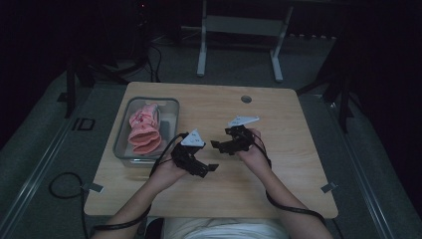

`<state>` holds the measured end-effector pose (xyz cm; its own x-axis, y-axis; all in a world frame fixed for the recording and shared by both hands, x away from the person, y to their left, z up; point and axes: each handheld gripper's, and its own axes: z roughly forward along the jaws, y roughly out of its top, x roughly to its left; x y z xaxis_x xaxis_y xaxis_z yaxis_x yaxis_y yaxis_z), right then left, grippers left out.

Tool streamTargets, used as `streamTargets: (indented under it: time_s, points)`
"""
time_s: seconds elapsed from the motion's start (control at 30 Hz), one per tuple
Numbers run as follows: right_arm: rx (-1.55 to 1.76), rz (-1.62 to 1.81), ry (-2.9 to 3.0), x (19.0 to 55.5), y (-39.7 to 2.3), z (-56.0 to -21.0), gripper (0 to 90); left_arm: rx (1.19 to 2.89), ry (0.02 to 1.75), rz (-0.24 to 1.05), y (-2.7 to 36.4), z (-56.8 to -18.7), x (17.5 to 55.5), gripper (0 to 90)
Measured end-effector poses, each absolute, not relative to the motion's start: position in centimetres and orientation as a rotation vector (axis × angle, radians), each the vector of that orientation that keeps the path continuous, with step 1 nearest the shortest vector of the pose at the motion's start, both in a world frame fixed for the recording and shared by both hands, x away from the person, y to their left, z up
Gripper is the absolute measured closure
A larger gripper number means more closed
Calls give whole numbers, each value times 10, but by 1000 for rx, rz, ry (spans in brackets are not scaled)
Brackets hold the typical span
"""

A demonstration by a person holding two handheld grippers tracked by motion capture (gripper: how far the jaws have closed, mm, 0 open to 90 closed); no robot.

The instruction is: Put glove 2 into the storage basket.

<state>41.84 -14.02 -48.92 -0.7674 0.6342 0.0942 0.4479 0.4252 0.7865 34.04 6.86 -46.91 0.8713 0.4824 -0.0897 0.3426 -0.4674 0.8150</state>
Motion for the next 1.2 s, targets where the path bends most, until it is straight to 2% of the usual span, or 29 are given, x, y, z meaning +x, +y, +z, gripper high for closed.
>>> streamTargets:
  time_s: [0.27, 1.2]
  points:
    - [944, 1231, 2478, 410, -152, -507, 165, 2147, 519, 126, 53, -501, 334, 78]
    - [905, 1203, 2514, 382, -189, -554, 145, 2199, 460, 173, 34, -547, 318, 78]
